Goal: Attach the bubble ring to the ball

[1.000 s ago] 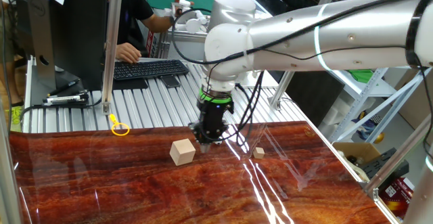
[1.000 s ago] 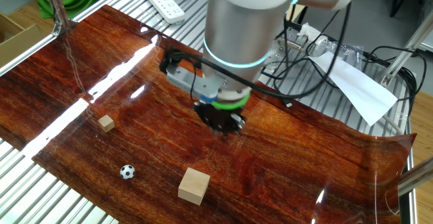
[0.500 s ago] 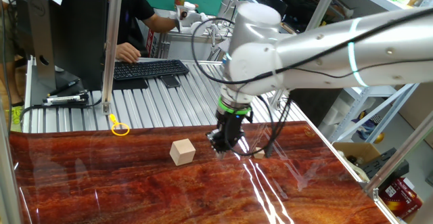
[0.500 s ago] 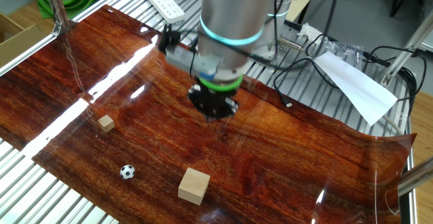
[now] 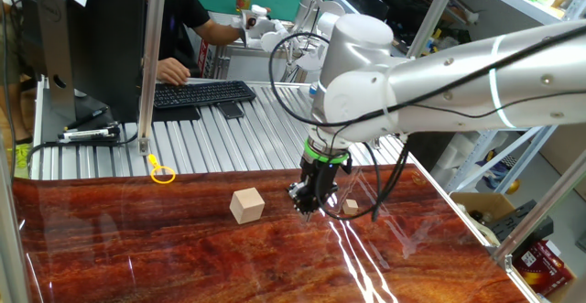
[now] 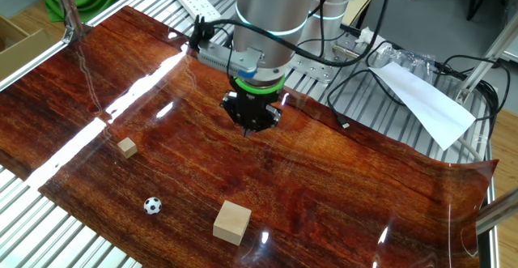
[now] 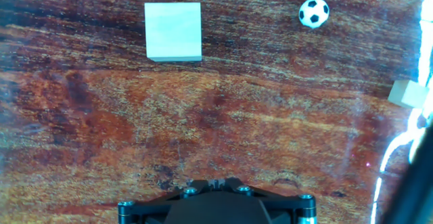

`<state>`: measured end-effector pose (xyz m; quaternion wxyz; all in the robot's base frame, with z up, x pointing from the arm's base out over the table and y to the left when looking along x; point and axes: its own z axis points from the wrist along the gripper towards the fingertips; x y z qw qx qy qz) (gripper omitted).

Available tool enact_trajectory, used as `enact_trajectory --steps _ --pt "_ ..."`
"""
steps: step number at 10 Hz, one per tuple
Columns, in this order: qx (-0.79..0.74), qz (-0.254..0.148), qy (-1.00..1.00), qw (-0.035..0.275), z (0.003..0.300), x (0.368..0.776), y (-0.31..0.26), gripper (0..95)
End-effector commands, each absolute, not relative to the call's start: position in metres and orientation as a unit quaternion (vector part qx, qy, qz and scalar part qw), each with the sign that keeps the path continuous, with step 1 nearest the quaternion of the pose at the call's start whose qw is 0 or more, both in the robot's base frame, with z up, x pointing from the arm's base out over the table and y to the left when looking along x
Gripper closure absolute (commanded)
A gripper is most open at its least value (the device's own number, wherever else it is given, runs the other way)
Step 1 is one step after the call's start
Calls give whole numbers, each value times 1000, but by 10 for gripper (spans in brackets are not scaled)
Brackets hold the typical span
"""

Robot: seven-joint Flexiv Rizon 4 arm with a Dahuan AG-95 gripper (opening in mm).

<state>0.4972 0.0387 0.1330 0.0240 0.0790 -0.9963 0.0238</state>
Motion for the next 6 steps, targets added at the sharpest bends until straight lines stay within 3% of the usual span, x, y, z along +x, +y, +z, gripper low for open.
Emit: enact_trajectory --steps 1,6 --pt "53 7 -998 28 131 499 39 950" --pt "60 -6 -998 28 130 499 39 950"
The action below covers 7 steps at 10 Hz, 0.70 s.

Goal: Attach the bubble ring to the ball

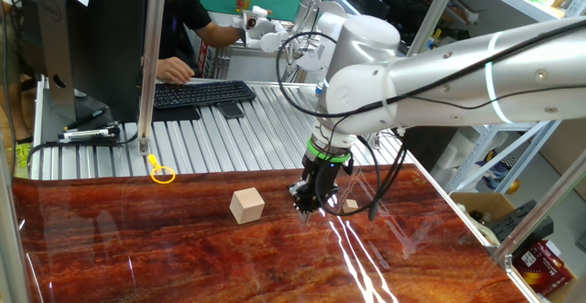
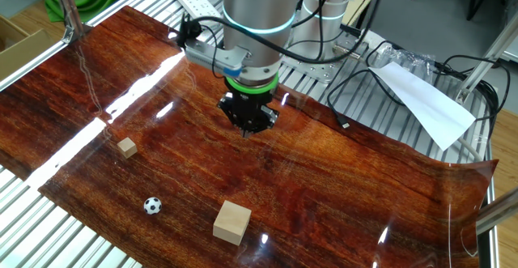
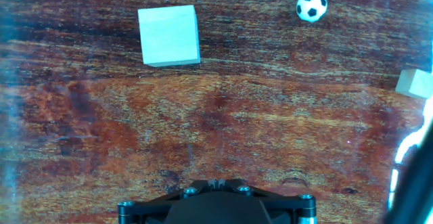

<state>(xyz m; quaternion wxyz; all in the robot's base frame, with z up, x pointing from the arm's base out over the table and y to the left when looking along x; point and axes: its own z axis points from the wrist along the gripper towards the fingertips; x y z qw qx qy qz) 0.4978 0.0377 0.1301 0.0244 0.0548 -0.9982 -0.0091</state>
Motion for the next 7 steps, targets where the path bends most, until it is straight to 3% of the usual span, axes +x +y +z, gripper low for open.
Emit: enact_trajectory --steps 1,7 --pt "62 -1 -998 28 130 499 39 950" --pt "61 10 -998 30 130 499 39 950"
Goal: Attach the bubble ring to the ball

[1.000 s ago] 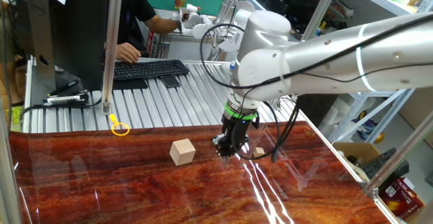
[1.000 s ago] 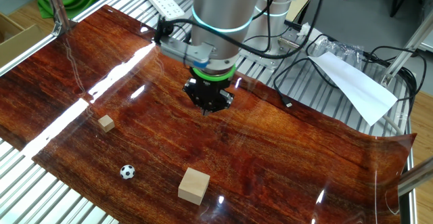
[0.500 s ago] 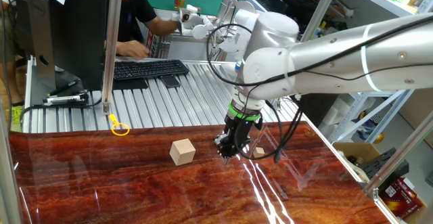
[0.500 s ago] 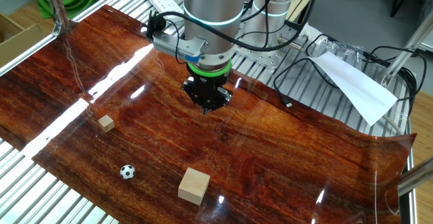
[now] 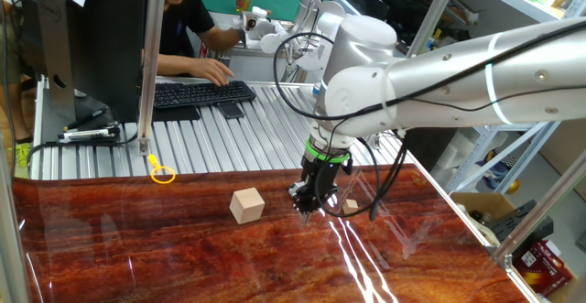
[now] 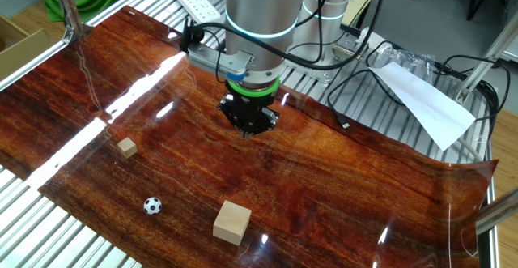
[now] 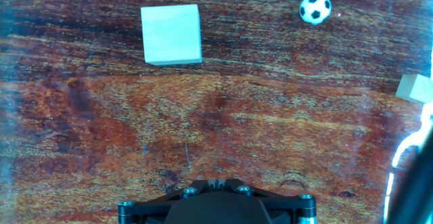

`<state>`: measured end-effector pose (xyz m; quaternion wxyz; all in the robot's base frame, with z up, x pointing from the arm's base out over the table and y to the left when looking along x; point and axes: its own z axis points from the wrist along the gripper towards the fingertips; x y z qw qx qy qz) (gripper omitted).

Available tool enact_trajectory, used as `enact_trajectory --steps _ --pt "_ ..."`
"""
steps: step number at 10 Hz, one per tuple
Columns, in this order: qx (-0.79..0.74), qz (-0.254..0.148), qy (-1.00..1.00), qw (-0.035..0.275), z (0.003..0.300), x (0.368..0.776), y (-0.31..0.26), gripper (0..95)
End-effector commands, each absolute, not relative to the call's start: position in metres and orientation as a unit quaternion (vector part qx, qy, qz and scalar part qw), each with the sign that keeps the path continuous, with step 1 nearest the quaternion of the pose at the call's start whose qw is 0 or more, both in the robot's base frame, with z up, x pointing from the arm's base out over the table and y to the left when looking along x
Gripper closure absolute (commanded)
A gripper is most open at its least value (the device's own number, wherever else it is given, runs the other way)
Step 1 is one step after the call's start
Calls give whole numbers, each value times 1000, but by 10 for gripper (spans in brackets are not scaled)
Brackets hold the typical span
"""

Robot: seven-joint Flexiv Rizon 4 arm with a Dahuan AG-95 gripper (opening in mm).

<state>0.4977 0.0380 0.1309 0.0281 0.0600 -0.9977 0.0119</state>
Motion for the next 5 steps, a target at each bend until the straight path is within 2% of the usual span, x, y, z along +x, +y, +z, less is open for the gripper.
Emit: enact_trajectory --steps 1,5 --pt "60 11 -998 30 130 499 39 950" --pt "58 11 -998 30 130 499 39 950"
